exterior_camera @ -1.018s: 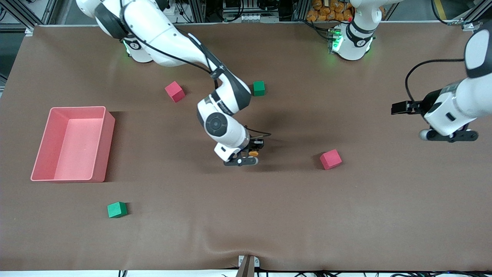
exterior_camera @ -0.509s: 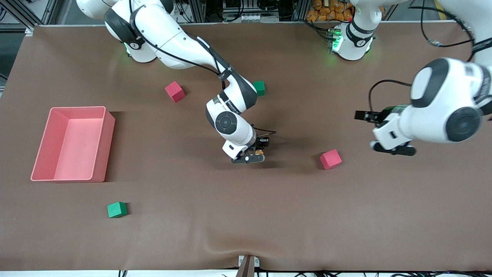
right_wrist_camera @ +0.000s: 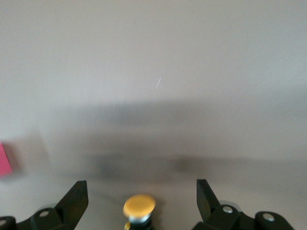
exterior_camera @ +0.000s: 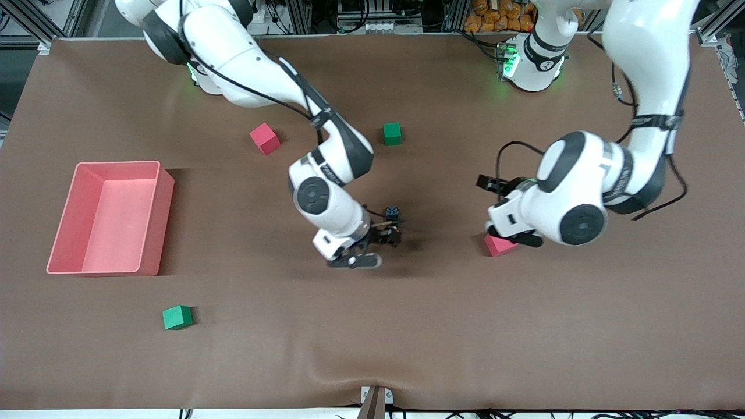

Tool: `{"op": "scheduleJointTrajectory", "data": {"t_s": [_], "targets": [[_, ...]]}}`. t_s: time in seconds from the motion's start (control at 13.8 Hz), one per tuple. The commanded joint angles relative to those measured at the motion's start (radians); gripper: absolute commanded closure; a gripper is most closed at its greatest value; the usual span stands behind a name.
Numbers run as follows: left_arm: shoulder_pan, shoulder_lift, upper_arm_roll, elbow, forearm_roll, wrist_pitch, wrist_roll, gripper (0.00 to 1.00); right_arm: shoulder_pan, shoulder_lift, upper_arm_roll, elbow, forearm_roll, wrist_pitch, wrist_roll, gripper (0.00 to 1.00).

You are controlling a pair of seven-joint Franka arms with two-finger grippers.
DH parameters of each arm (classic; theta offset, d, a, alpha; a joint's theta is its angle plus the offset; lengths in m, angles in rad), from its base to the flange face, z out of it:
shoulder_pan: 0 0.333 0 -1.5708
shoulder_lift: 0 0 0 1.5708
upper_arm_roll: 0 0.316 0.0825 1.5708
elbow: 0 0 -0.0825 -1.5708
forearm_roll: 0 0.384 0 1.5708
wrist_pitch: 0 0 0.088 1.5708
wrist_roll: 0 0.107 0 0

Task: Place and upright button with both arms
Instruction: 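Set the button on the table while the left gripper reaches it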

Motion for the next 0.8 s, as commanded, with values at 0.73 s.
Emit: {"op": "scheduleJointTrajectory", "data": {"t_s": [0.73], "targets": [[-0.293, 0.330, 0.012, 0.225, -0.036, 0.352, -0.285, 0.00, -0.493, -0.432, -0.043, -0.012, -0.132, -0.612, -0.251, 0.00]]}}
